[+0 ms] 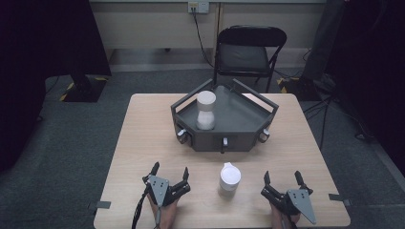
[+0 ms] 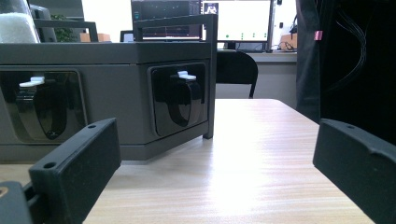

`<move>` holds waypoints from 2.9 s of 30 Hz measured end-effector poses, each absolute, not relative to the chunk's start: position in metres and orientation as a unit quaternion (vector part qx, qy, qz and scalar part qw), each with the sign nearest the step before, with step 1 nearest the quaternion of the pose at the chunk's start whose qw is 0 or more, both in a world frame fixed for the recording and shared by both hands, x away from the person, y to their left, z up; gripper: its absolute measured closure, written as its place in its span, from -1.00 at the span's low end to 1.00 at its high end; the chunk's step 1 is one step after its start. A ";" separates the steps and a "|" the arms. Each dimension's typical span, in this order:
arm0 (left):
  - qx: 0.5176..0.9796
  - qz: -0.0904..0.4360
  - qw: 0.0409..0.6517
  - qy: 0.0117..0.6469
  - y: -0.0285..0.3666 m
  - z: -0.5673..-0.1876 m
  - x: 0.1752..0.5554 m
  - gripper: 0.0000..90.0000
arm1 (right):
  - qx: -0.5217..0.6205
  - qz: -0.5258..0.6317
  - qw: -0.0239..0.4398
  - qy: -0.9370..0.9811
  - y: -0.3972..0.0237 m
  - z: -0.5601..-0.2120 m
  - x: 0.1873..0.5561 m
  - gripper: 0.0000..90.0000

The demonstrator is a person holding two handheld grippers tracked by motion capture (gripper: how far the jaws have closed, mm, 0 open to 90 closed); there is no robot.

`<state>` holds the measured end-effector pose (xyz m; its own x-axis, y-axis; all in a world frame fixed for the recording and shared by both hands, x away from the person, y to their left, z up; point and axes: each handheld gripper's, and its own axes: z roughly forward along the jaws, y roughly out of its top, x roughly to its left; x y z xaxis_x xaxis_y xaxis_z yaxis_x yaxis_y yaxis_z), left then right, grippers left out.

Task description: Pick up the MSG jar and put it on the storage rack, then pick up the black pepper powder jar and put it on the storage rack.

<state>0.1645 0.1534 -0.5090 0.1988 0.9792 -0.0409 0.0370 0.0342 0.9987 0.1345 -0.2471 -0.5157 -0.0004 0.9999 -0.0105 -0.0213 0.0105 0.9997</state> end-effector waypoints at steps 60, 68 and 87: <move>0.527 0.468 0.536 0.464 0.139 -0.517 0.159 -1.00 | 0.508 0.518 0.484 0.490 -0.256 -0.510 0.135 -1.00; 0.527 0.469 0.535 0.465 0.139 -0.517 0.159 -1.00 | 0.475 0.535 0.489 0.498 -0.258 -0.496 0.130 -1.00; 0.526 0.470 0.534 0.466 0.138 -0.517 0.159 -1.00 | 0.387 0.595 0.448 0.543 -0.224 -0.463 0.138 -1.00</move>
